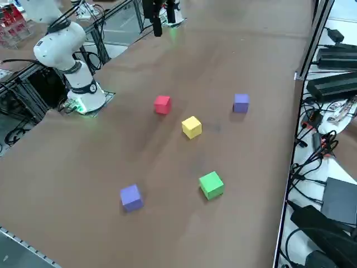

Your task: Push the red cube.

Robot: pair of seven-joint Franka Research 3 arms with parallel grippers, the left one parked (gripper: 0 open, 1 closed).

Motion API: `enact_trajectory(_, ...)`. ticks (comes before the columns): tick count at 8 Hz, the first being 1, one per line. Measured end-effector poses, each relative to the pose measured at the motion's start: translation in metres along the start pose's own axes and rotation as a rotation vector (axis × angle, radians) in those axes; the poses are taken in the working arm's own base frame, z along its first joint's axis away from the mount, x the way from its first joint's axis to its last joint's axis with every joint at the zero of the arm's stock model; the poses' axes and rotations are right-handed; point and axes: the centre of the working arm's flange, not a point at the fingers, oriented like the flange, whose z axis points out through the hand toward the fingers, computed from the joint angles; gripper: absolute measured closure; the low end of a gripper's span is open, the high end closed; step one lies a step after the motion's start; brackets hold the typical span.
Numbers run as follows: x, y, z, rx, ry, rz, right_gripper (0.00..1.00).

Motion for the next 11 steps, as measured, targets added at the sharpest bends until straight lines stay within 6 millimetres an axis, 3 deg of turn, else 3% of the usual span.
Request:
enact_trajectory(2,0.012,-0.037,0.022,0.024,-0.011,0.056,0.0)
enact_trajectory(5,0.026,-0.089,0.085,0.027,-0.038,0.236,0.0)
enact_trajectory(8,0.018,-0.117,0.155,0.003,-0.072,0.456,0.0)
enact_trajectory(11,0.008,-0.121,0.206,0.0,-0.057,0.666,0.01)
